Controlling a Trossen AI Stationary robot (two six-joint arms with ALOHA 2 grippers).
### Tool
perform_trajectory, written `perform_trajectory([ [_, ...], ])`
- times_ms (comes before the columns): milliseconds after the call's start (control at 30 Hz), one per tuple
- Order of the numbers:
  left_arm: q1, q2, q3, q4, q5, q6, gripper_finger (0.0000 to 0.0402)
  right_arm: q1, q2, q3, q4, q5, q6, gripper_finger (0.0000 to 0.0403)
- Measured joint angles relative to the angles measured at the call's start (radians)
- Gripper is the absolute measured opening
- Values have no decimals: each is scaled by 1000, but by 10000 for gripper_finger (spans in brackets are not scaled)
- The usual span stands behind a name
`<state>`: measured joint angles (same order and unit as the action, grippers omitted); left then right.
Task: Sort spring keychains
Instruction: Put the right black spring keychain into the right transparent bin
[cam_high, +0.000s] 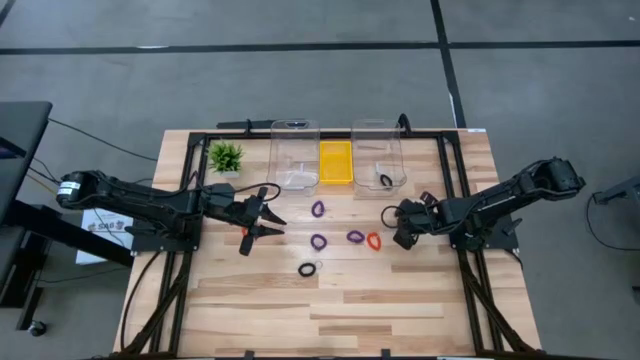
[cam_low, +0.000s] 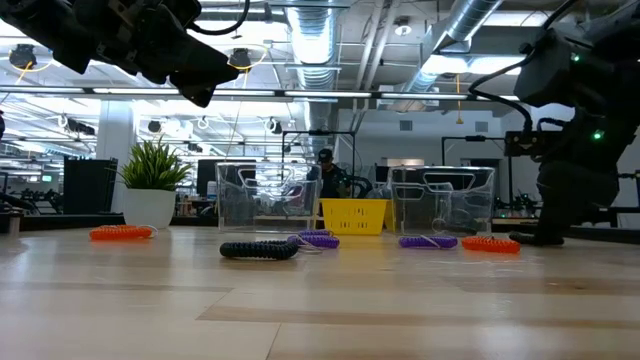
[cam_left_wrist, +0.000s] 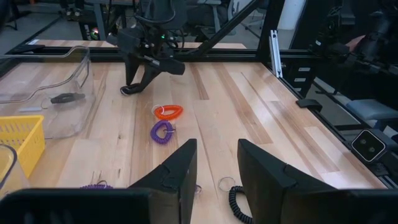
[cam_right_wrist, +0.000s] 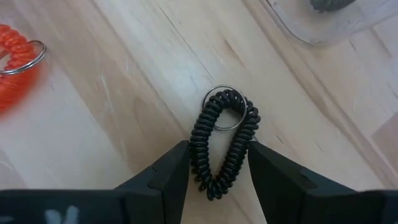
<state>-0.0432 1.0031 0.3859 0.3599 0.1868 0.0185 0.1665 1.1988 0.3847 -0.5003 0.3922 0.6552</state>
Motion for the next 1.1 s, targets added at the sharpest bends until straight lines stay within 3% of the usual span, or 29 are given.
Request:
perform_trajectory([
  [233,0,0,0,0,0,0,113,-1,0,1,1,-24,0,142],
  [633,0,0,0,0,0,0,113,0,-1,3,0,-49,0,55],
  [1100,0,0,0,0,0,0,113,25,-2,38,-26,-120,-12,42],
])
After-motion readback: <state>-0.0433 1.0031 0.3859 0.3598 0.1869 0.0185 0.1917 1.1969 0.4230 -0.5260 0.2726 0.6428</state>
